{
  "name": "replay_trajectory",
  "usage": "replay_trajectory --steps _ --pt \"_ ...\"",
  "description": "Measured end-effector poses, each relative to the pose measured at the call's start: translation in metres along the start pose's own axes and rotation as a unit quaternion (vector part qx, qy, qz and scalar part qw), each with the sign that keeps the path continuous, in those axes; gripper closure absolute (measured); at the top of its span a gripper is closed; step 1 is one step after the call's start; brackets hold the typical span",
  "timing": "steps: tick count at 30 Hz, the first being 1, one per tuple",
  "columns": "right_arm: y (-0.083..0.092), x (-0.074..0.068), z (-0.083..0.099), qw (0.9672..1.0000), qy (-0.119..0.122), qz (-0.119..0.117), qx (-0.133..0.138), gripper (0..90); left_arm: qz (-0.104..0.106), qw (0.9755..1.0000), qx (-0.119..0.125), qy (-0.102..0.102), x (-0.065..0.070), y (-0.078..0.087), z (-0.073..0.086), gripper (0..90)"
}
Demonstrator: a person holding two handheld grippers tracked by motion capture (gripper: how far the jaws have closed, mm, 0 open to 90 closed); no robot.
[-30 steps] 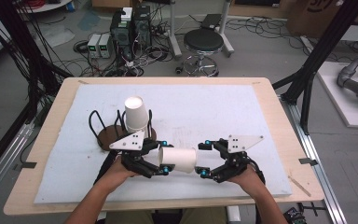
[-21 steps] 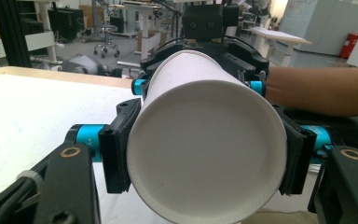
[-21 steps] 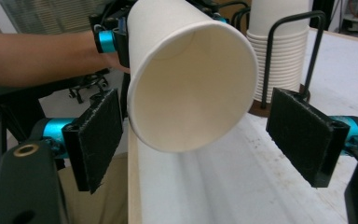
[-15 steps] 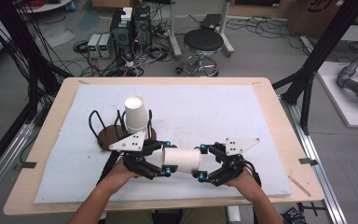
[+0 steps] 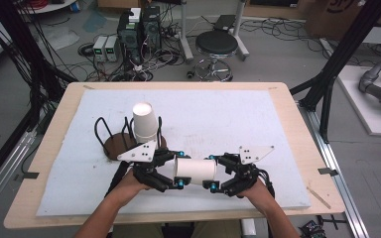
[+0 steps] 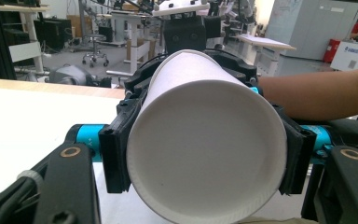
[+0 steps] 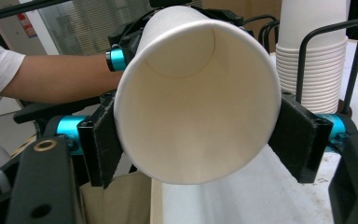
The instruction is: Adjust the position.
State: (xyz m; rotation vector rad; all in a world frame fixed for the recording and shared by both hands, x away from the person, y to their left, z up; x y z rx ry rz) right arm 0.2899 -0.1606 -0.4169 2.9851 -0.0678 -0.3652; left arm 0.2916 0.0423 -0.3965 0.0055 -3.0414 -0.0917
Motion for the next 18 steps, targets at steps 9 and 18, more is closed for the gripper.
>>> replay_trajectory --steps 9,18 --pt "0.003 0.002 -0.001 0.9996 0.017 0.010 -0.018 32.4 -0.012 0.9998 -0.017 0.006 0.000 0.000 0.005 35.7" --pt "0.005 0.001 -0.013 0.9955 0.023 0.026 -0.088 33.4 -0.065 0.9949 -0.073 0.024 -0.003 0.007 0.001 16.1"
Point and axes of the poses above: each handheld gripper's, and its own axes: y roughly backward along the jaws, z roughly out of its underside, x roughly to its right, the point moved 5 cm from there along -y, roughly forward along the jaws, and after that the axes turned 1 degree about x, right-handed, at the moved point
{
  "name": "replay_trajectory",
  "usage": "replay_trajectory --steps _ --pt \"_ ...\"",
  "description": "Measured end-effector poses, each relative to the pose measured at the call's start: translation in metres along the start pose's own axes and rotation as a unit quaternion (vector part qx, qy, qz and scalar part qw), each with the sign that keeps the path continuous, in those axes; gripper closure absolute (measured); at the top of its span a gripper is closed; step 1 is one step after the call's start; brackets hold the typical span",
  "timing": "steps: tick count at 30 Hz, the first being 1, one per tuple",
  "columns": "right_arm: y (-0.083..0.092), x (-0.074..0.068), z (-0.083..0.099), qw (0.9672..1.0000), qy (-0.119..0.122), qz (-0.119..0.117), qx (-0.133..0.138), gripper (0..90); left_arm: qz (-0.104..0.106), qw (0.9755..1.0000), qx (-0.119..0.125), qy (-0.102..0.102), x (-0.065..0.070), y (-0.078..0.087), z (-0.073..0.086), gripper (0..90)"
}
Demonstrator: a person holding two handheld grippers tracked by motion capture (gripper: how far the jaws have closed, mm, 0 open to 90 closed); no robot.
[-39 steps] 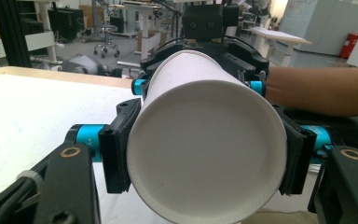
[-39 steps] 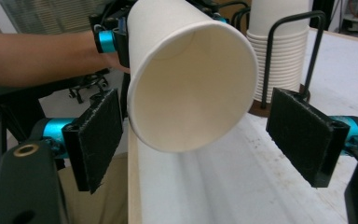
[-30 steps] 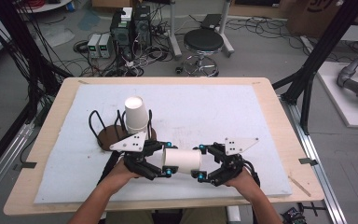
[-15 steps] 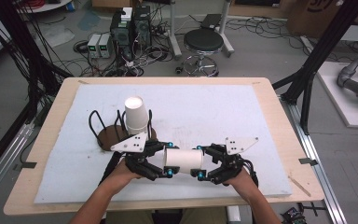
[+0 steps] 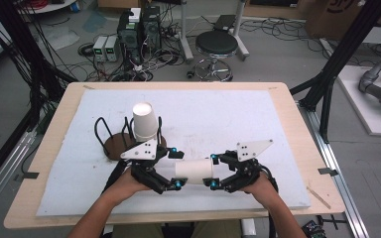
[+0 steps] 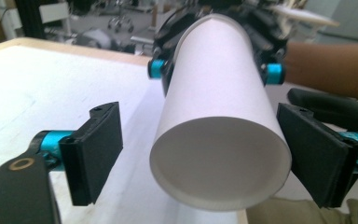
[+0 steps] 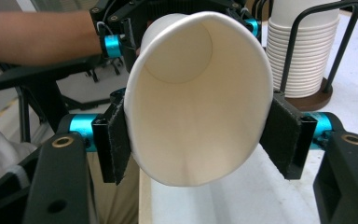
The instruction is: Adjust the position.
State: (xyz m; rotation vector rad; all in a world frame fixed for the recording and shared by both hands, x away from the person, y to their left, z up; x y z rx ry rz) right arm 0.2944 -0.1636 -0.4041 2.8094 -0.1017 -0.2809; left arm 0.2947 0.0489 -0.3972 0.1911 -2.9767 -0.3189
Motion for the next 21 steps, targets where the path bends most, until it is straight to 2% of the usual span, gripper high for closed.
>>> replay_trajectory --steps 2,5,7,11,14,16,17,21 --pt "0.001 0.001 -0.005 0.9999 -0.001 0.002 -0.011 33.4 -0.014 0.9993 -0.030 -0.018 0.000 0.003 -0.001 15.9" --pt "0.004 0.002 -0.011 0.9994 0.001 0.010 -0.033 33.4 -0.019 0.9982 -0.048 -0.031 0.002 0.007 -0.002 16.0" --pt "0.005 0.003 -0.014 0.9985 0.005 0.020 -0.050 33.4 -0.022 0.9977 -0.054 -0.035 0.002 0.008 -0.003 15.9" --pt "0.006 0.003 -0.019 0.9975 0.007 0.027 -0.065 33.3 -0.027 0.9963 -0.068 -0.047 0.002 0.009 -0.004 16.0" --pt "0.005 0.004 -0.022 0.9948 0.006 0.036 -0.095 33.3 -0.029 0.9949 -0.079 -0.056 0.003 0.009 -0.005 16.1" --pt "0.005 0.004 -0.023 0.9943 0.009 0.036 -0.100 33.3 -0.028 0.9946 -0.083 -0.056 0.003 0.008 -0.007 16.1" --pt "0.005 0.004 -0.025 0.9937 0.010 0.038 -0.105 33.3 -0.024 0.9935 -0.093 -0.060 0.002 0.006 -0.007 16.1" --pt "0.003 0.004 -0.030 0.9905 0.021 0.045 -0.128 33.3 -0.022 0.9926 -0.101 -0.063 0.001 0.004 -0.010 16.1"
Point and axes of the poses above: each handheld gripper's, and its own axes: y roughly backward along the jaws, z roughly out of its underside, x roughly to its right, the point moved 5 cm from there along -y, roughly forward along the jaws, and after that the axes turned 1 degree about x, right-handed, at the moved point
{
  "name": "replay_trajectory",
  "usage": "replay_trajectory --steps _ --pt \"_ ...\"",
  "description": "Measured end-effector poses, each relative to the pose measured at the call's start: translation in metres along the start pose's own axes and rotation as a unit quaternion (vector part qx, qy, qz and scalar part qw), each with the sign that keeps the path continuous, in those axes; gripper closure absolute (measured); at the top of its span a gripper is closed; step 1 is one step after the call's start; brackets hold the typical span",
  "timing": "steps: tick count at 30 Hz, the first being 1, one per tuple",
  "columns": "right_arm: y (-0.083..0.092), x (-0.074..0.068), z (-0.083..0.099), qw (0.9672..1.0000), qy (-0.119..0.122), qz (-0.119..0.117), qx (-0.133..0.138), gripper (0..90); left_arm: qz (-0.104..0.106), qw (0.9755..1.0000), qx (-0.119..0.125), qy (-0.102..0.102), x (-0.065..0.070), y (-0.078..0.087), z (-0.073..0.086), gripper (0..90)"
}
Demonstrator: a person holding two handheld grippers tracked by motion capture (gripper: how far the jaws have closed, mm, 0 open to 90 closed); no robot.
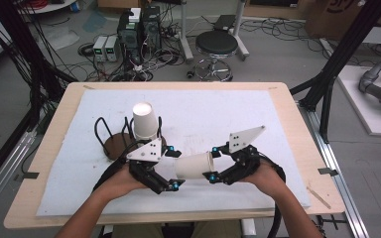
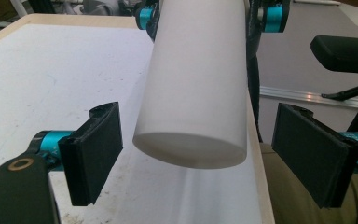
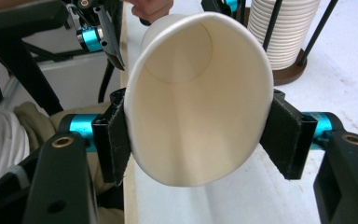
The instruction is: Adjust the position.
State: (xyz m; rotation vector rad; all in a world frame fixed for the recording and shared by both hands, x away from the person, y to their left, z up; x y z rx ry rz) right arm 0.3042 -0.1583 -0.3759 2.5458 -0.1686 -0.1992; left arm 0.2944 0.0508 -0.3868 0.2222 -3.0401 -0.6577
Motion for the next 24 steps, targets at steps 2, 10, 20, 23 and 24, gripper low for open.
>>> replay_trajectory --steps 2,10,20,23,24 --pt "-0.001 0.000 -0.002 0.9998 0.005 0.006 -0.017 33.3 -0.001 1.0000 -0.005 0.000 -0.001 -0.002 -0.003 16.1" --pt "-0.007 0.000 -0.009 0.9975 0.021 0.017 -0.066 33.2 0.003 0.9994 -0.034 -0.007 -0.003 -0.013 -0.003 16.3" --pt "-0.018 -0.003 -0.018 0.9912 0.044 0.023 -0.123 33.2 0.005 0.9974 -0.072 -0.010 -0.005 -0.026 -0.003 18.0" --pt "-0.021 -0.004 -0.019 0.9887 0.047 0.027 -0.140 33.1 0.009 0.9967 -0.080 -0.011 -0.005 -0.028 -0.002 19.3" --pt "-0.021 -0.004 -0.020 0.9880 0.048 0.027 -0.144 33.2 0.009 0.9964 -0.084 -0.011 -0.004 -0.029 -0.001 19.7"
Point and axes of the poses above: each handheld gripper's, and its own axes: y roughly backward along the jaws, z roughly out of its underside, x roughly to its right, the point moved 5 cm from there along -y, roughly forward along the jaws, and after that the axes turned 1 degree about x, right-handed, at the moved point
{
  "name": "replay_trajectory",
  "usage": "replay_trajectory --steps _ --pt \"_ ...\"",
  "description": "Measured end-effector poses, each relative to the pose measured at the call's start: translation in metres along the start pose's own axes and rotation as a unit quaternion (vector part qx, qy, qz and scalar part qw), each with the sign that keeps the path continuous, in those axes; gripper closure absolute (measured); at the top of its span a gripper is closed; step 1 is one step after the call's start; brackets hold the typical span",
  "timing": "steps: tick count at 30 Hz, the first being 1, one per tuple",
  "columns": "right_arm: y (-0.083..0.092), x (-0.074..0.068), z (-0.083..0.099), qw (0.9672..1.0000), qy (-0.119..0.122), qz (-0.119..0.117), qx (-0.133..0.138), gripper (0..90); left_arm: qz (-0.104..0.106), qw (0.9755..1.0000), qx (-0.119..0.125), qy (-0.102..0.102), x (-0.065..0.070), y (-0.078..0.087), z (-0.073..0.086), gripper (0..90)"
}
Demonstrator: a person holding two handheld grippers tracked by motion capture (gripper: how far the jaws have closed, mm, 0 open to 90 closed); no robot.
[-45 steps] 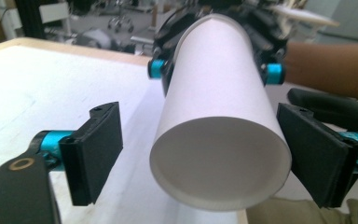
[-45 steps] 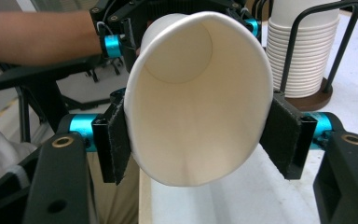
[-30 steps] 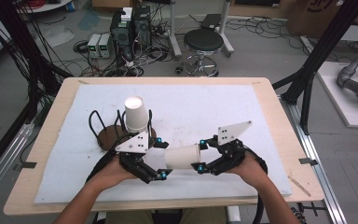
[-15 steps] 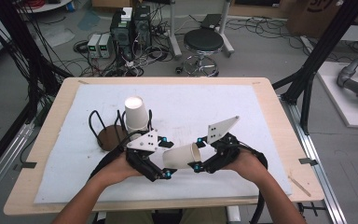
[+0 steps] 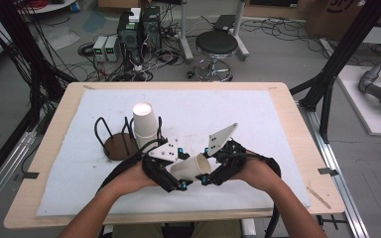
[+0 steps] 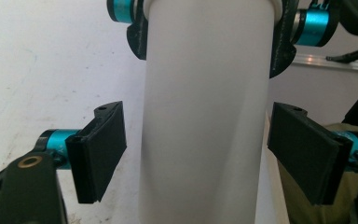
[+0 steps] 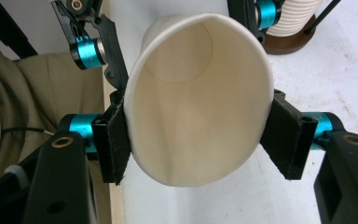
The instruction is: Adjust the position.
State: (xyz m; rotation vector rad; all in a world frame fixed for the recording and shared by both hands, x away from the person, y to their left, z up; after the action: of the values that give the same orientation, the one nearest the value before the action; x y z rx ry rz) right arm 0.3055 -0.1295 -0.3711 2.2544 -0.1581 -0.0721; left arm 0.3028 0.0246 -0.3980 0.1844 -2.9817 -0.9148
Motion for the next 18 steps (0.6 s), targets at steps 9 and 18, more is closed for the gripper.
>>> replay_trajectory --steps 9,18 --pt "-0.004 -0.001 -0.004 0.9994 0.008 0.002 -0.033 33.1 0.007 0.9996 -0.028 -0.005 0.002 -0.008 0.002 22.4" --pt "-0.009 -0.002 -0.008 0.9985 0.016 -0.001 -0.052 33.2 0.008 0.9981 -0.059 -0.013 0.001 -0.013 0.002 27.1"
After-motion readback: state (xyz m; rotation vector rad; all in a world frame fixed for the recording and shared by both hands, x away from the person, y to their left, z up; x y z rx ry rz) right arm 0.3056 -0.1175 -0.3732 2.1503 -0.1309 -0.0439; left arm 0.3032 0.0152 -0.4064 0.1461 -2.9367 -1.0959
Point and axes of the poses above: each handheld gripper's, and its own axes: y roughly backward along the jaws, z roughly out of its underside, x roughly to its right, the point moved 5 cm from there along -y, roughly forward along the jaws, and after that the axes turned 1 degree about x, right-handed, at the moved point
